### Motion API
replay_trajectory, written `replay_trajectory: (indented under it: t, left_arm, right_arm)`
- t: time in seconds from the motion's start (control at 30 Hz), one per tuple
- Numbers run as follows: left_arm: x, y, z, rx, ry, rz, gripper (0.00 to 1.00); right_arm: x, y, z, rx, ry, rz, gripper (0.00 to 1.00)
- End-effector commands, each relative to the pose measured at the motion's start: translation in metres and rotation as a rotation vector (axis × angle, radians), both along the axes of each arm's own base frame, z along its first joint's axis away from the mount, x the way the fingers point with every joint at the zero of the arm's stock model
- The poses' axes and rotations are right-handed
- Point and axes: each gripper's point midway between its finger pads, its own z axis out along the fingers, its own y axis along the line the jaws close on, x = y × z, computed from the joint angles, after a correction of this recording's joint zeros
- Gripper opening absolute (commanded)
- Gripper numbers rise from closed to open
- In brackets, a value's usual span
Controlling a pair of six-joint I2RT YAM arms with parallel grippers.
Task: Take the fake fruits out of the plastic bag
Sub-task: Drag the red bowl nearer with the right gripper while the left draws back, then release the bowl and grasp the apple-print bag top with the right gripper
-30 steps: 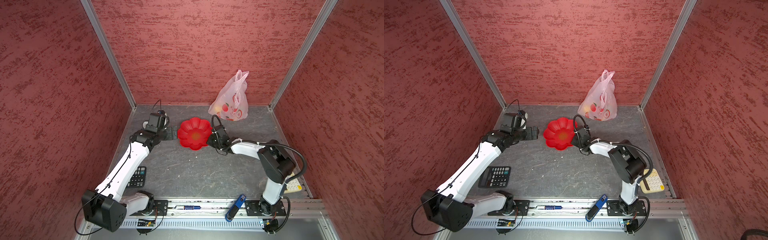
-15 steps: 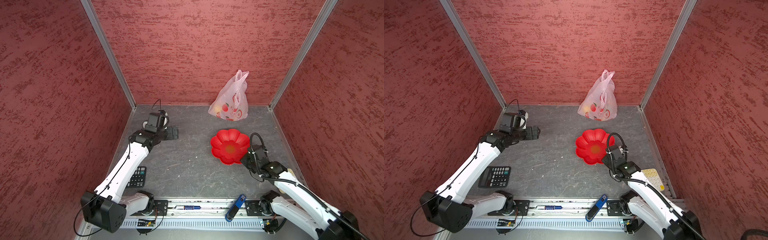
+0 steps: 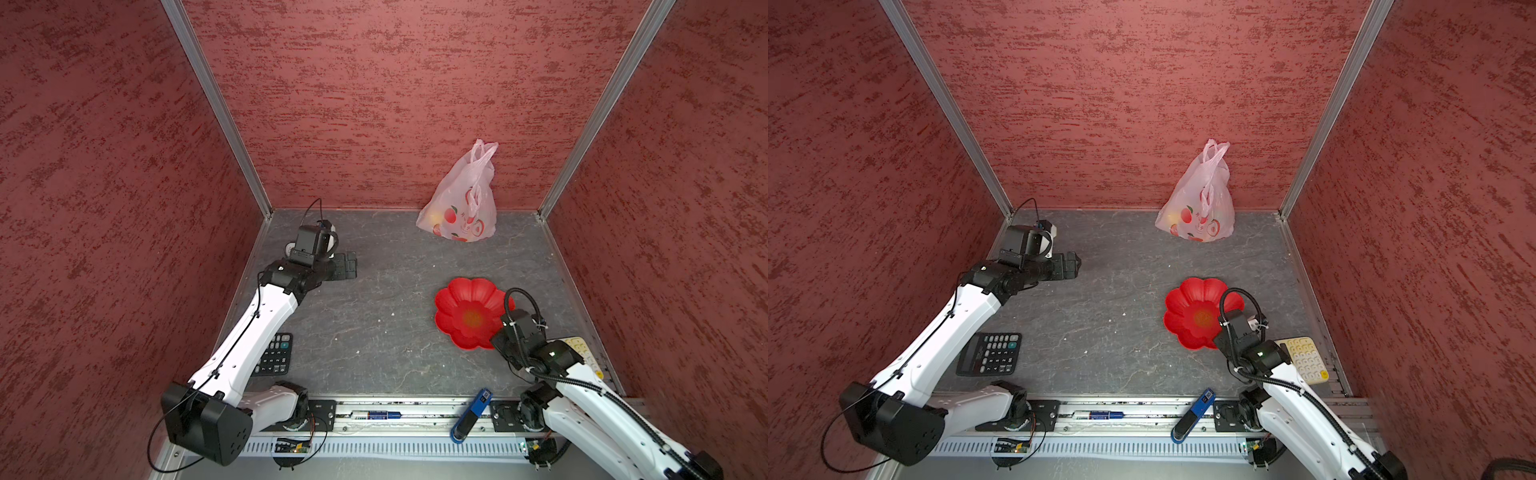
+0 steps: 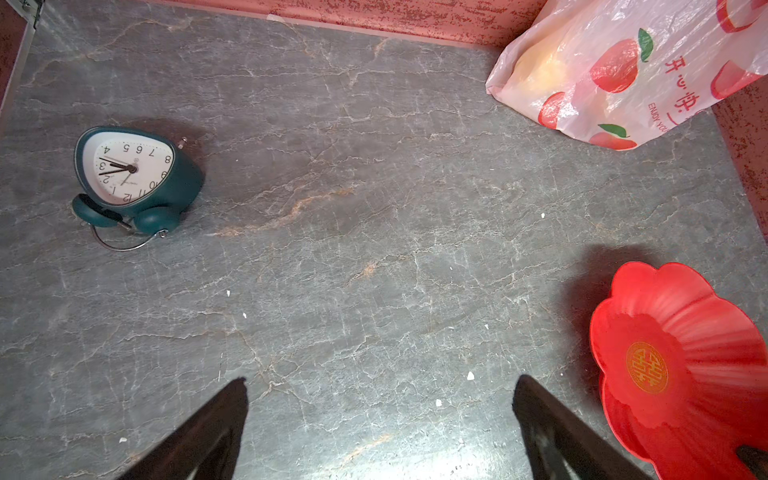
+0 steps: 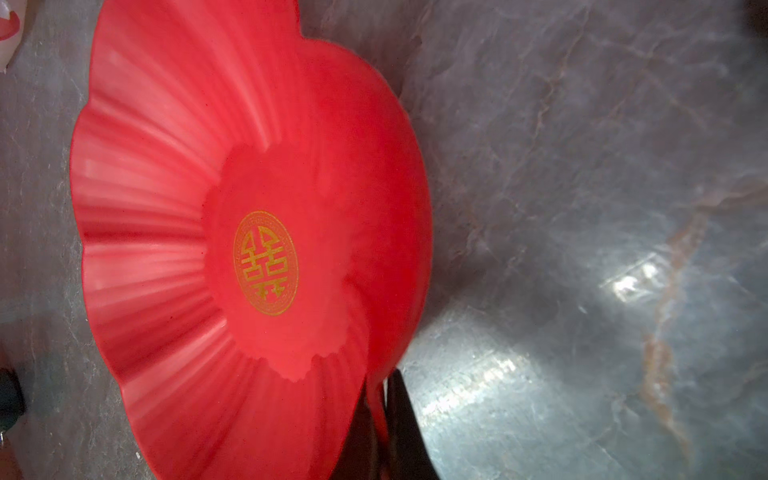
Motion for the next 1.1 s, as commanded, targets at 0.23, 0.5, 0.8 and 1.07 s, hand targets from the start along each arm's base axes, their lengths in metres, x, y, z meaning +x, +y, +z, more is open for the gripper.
replay_trajectory:
  t: [0.23, 0.5, 0.8, 1.07]
  left_arm:
    - [0.003, -0.002, 0.008, -0.012, -0.015, 0.007, 0.99]
    - [0.007, -0.003, 0.012, -0.018, -0.016, 0.016, 0.99]
    - [0.017, -0.01, 0.022, -0.046, -0.019, 0.009, 1.0]
    - [0.016, -0.004, 0.01, -0.021, -0.015, 0.015, 0.99]
  right_arm:
    - [-0.001, -0.017, 0.007, -0.05, -0.029, -0.07, 0.31]
    - [0.022, -0.034, 0.063, -0.191, -0.151, -0.072, 0.55]
    - [0.149, 0.003, 0.162, -0.53, -0.382, 0.194, 0.67]
    - [0.281, 0.032, 0.211, -0.665, -0.527, 0.309, 0.81]
